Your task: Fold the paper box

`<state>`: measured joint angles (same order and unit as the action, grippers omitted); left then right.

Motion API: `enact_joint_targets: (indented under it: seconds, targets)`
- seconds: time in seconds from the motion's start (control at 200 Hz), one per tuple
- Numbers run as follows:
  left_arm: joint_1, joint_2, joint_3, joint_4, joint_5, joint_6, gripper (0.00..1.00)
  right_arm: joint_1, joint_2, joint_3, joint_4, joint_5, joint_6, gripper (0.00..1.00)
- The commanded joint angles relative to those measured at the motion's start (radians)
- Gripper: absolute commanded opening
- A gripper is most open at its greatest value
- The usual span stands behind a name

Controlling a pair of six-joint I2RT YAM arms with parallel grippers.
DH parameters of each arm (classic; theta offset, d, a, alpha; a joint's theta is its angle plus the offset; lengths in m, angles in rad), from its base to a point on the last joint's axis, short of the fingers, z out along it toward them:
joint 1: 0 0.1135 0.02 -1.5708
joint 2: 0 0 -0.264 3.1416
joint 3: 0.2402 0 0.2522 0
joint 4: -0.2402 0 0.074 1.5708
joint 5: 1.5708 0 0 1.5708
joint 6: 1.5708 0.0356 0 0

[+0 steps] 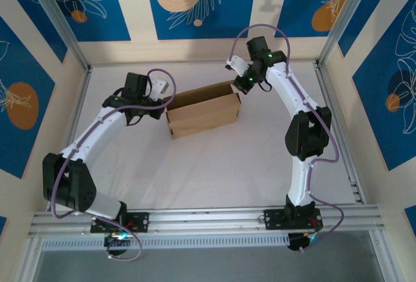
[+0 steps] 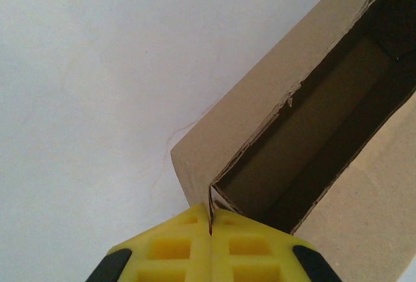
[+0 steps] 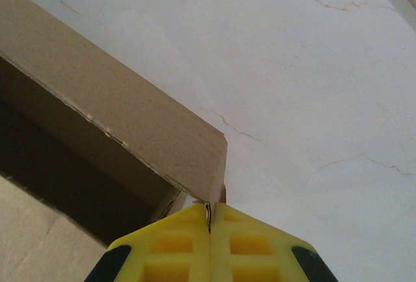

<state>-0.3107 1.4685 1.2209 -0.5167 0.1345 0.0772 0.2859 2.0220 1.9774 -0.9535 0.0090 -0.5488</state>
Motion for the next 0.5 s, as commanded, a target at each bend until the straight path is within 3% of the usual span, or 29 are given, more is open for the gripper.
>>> enact_joint_targets:
  seconds: [0.0,0.085,0.185,0.37,0.495]
  targets:
    - [-0.007,0.017,0.047,-0.024,0.023,-0.07,0.06,0.032,0.043,0.005,-0.079,0.007,0.026,0.0]
    - [-0.007,0.005,0.073,-0.035,-0.045,-0.094,0.3,0.032,0.049,0.002,-0.08,0.012,0.042,0.0]
    - [-0.007,-0.038,0.092,-0.035,-0.046,-0.094,0.39,0.032,0.052,-0.003,-0.083,0.02,0.053,0.0]
    - [-0.042,-0.116,0.126,-0.067,-0.075,-0.193,0.39,0.036,0.045,-0.012,-0.087,0.038,0.07,0.0]
    - [-0.205,-0.127,0.198,-0.151,-0.101,-0.29,0.37,0.039,0.025,-0.03,-0.075,0.064,0.089,0.0]
